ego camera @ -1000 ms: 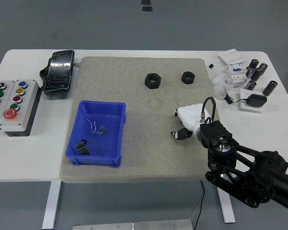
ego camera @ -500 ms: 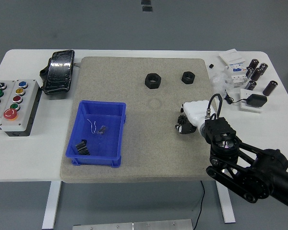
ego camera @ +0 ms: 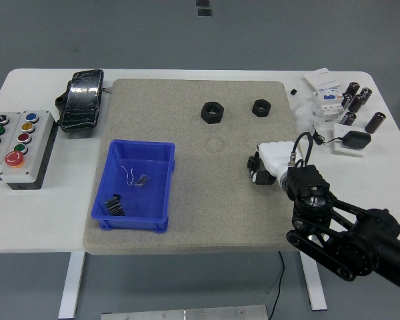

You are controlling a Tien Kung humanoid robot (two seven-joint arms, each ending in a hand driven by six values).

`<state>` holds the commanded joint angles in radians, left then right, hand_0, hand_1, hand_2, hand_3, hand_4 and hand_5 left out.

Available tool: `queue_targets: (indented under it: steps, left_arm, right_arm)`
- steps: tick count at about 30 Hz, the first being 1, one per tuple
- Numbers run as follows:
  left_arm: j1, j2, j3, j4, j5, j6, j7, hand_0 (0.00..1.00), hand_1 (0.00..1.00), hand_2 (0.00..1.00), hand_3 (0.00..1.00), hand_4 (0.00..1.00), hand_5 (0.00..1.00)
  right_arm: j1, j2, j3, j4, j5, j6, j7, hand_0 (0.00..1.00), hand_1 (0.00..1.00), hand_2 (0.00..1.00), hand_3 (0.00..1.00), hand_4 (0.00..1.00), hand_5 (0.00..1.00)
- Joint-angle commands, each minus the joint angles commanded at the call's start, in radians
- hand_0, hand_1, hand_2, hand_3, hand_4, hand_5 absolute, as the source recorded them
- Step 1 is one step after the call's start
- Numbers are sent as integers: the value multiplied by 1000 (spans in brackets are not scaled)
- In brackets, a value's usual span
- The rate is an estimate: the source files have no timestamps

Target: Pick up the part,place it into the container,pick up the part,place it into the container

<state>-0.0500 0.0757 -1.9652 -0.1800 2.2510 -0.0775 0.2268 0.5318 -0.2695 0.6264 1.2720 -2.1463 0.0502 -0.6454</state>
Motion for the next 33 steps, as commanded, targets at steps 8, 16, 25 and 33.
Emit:
queue_targets:
  steps: [8, 16, 25, 33]
  left_arm:
    - [1, 1, 17, 0, -17, 0, -4, 660, 600, 560, 623, 651, 396]
    - [0, 0, 22, 0, -21, -1, -4, 660, 599, 561, 624, 654, 414]
    - [-1, 0, 20, 0, -16, -3, -2, 660, 599, 561, 624, 656, 421]
    - [-2, -3, 16, 0, -8, -6, 3, 660, 599, 560, 625, 661, 428]
  right_arm:
    - [-8, -2, -8, 0, 22, -35, 0, 318, 550, 452, 532, 629, 106]
    - [2, -6, -28, 84, 3, -97, 0, 308, 533, 431, 473, 641, 167]
    - [64, 78, -167, 155, 70, -218, 55, 318, 535, 428, 470, 624, 143]
    - [104, 181, -246, 145, 221, -376, 206, 398, 549, 511, 528, 639, 79]
